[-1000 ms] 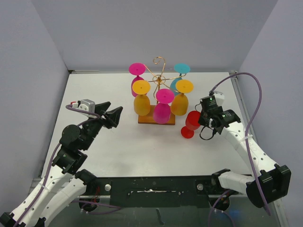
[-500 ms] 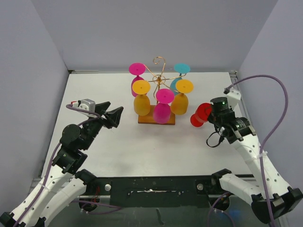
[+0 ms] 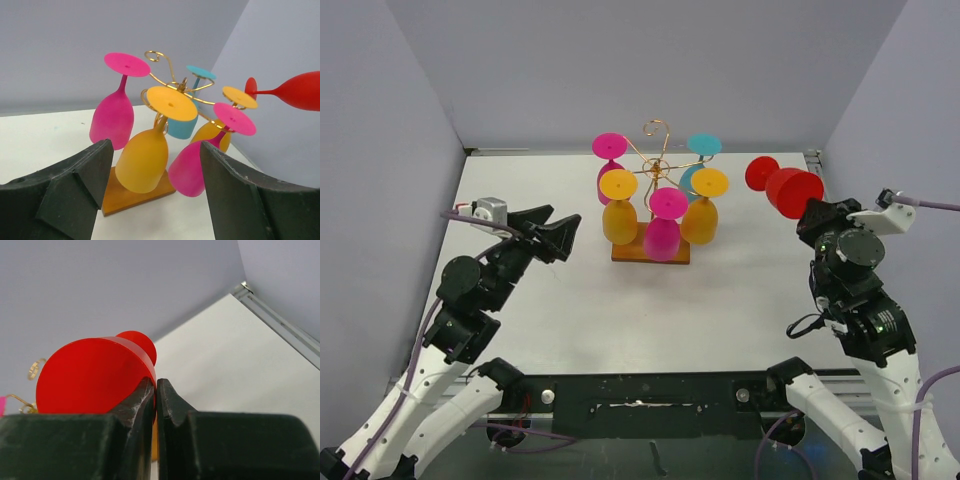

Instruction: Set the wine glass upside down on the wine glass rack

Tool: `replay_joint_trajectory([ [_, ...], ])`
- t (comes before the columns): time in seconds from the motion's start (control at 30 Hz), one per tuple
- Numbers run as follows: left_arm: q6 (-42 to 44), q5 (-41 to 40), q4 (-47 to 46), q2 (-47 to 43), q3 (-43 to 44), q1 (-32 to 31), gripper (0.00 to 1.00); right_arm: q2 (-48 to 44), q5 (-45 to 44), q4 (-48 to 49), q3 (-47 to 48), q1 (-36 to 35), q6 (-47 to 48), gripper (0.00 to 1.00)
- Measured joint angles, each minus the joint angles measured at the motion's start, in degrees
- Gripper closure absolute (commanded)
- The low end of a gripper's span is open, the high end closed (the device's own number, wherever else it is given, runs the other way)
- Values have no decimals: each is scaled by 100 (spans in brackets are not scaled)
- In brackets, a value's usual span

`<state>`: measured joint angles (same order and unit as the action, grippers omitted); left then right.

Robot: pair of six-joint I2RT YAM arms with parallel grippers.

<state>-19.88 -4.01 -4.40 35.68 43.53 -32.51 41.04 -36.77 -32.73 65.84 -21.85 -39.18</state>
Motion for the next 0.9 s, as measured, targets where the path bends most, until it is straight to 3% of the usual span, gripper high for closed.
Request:
replay_joint_trajectory([
  [0.3,-1652,-129,-431,116,236,0,32,-140,518,1589,-33,0,341,100],
  [0.63,-3042,-446,-949,286,286,0,30,776,2909,3338,136,-50,358,100],
  [0.73,-3250,-516,-1025,339,341,0,29,1185,3410,3810,136,-372,295,100],
  [0.9,-3519,-623,-1279,391,343,0,30,1762,3491,4282,149,-1497,634,100],
])
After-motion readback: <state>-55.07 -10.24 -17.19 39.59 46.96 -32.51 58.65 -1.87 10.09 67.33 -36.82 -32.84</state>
